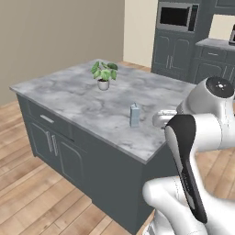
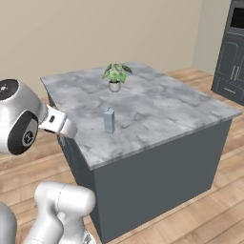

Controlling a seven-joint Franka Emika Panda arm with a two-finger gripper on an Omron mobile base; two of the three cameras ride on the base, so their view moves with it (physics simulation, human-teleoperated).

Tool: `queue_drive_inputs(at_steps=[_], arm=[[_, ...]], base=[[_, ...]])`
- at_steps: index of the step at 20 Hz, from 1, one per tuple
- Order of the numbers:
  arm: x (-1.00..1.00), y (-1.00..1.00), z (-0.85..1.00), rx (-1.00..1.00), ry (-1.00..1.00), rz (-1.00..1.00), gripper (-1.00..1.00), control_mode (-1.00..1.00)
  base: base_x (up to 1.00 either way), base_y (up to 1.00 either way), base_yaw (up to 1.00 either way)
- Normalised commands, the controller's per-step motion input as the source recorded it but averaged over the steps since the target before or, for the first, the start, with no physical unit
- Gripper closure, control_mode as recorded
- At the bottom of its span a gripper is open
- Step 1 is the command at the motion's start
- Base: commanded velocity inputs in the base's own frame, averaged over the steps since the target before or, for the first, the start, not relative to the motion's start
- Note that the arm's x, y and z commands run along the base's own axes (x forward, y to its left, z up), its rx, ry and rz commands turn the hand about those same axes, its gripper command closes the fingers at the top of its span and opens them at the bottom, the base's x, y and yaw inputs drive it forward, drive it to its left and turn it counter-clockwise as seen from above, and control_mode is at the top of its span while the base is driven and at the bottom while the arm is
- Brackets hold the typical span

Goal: Pick the milk, water bottle from the counter and place them in the open cabinet.

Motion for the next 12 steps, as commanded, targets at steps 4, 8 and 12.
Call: queue_drive_inputs(at_steps=[4,8,12], arm=[[0.53,0.00,-0.02,0.00,0.10,0.00,-1.00,-1.00],[0.40,0.00,-0.06,0.00,0.03,0.00,-1.00,-1.00],[0.35,0.00,-0.23,0.00,0.00,0.00,-1.00,-1.00]], base=[[0.00,0.00,0.00],[0.00,0.00,0.00],[0.00,0.00,0.00]])
